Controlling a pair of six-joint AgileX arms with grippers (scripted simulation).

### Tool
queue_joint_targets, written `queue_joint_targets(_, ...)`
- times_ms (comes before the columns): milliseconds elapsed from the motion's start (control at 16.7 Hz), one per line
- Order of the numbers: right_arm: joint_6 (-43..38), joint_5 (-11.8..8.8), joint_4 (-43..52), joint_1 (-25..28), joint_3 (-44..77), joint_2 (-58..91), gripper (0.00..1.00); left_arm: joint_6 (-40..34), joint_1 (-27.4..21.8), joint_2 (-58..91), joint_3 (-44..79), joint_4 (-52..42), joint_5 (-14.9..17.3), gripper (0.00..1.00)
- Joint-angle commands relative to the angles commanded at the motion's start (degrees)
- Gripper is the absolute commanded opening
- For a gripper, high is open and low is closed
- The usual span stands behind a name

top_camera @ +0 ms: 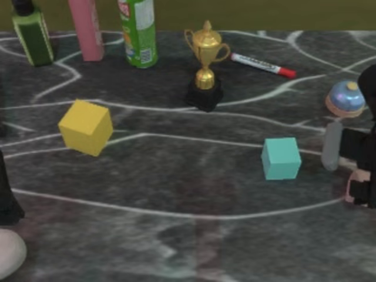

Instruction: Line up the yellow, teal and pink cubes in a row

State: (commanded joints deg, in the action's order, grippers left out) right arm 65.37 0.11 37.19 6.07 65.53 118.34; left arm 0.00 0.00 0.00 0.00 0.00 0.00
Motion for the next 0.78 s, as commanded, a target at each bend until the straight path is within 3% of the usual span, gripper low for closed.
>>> queue_joint_targets(780,-1.1,-0.3,17.5,0.5,7.7,-9.9,0.0,0.0,0.0,0.0,0.0,0.0,0.0,1.0)
